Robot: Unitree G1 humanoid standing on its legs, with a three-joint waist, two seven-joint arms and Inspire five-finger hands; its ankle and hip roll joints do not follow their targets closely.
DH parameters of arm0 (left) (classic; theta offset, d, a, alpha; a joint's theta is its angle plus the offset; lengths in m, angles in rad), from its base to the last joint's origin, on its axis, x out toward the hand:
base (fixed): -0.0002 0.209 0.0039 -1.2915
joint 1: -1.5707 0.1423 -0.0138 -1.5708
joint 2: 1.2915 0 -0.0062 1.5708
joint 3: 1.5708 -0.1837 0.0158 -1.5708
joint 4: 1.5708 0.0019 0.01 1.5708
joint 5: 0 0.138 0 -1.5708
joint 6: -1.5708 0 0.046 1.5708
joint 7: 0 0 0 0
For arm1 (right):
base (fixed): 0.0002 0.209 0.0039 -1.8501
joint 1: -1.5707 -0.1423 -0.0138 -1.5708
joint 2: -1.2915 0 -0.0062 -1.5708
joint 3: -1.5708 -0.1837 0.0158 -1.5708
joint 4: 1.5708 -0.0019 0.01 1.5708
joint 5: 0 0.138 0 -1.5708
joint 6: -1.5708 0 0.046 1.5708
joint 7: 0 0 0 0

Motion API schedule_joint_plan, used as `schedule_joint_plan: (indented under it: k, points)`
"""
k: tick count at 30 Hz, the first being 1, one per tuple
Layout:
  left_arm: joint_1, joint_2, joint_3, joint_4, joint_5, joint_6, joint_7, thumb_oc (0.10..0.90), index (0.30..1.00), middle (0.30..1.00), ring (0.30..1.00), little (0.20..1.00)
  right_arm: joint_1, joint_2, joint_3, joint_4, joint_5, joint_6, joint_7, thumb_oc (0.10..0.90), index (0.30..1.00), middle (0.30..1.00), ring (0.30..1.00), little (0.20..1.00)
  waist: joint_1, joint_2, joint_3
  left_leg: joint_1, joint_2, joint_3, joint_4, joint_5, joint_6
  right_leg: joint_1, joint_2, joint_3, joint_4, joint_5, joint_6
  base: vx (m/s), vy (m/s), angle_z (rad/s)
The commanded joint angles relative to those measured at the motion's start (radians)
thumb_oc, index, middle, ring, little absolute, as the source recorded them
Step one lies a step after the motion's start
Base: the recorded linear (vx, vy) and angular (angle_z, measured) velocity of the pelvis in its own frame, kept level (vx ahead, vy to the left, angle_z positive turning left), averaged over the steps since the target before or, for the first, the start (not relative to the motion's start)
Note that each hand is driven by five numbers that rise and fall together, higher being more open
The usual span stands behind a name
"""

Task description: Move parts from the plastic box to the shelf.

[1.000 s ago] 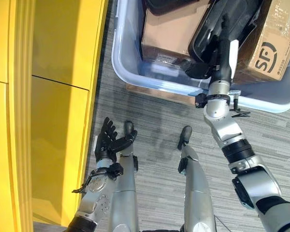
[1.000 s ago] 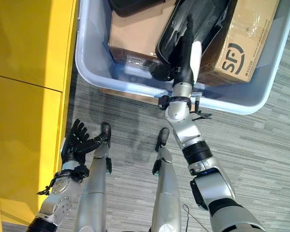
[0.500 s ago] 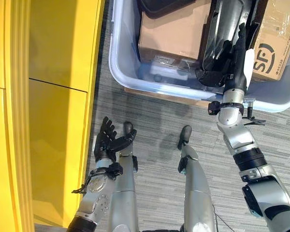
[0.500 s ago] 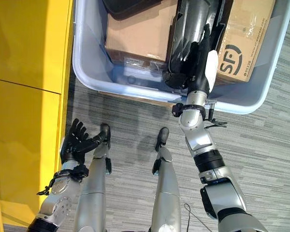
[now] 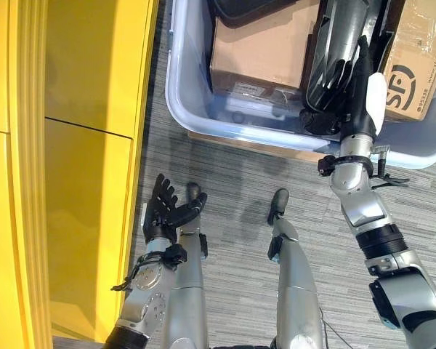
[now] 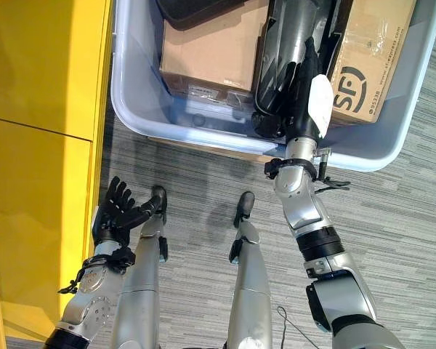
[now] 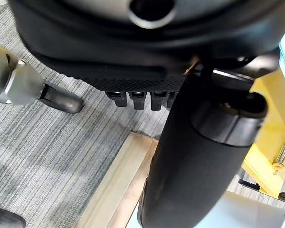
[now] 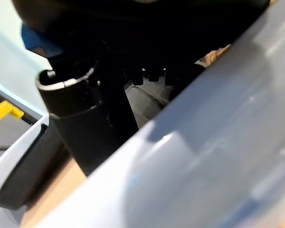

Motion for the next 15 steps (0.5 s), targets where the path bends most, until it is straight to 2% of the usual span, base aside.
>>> schedule_joint_plan:
  k: [1, 8, 15]
  points:
    - [0.062, 0.017, 0.057, -0.118, 0.024, -0.066, -0.005, 0.9, 1.0, 1.0, 1.0, 1.0, -0.026, -0.143, -0.023, -0.049, -0.096, -0.015, -0.018, 0.9, 1.0, 1.0, 1.0, 1.0, -0.013, 0.013, -0.012, 0.039, 0.003, 0.009, -0.035, -0.044, 0.034, 0.071, -0.027, 0.003, 0.11, -0.153, 0.036, 0.0, 0.0, 0.0]
    - [0.069, 0.016, 0.068, -0.121, 0.029, -0.065, -0.017, 0.9, 1.0, 1.0, 1.0, 1.0, -0.005, -0.188, 0.0, -0.091, -0.178, -0.01, 0.03, 0.9, 1.0, 1.0, 1.0, 1.0, -0.013, 0.01, -0.012, 0.035, 0.004, 0.01, -0.035, -0.044, 0.035, 0.069, -0.028, 0.0, 0.11, -0.154, 0.037, 0.0, 0.0, 0.0]
    - [0.08, 0.014, 0.084, -0.131, 0.034, -0.06, -0.021, 0.9, 1.0, 1.0, 1.0, 1.0, 0.055, -0.194, -0.014, -0.218, -0.234, -0.035, 0.075, 0.9, 1.0, 1.0, 1.0, 1.0, -0.016, 0.004, -0.012, 0.038, 0.005, 0.012, -0.033, -0.047, 0.035, 0.068, -0.028, 0.002, 0.115, -0.156, 0.036, 0.0, 0.0, 0.0]
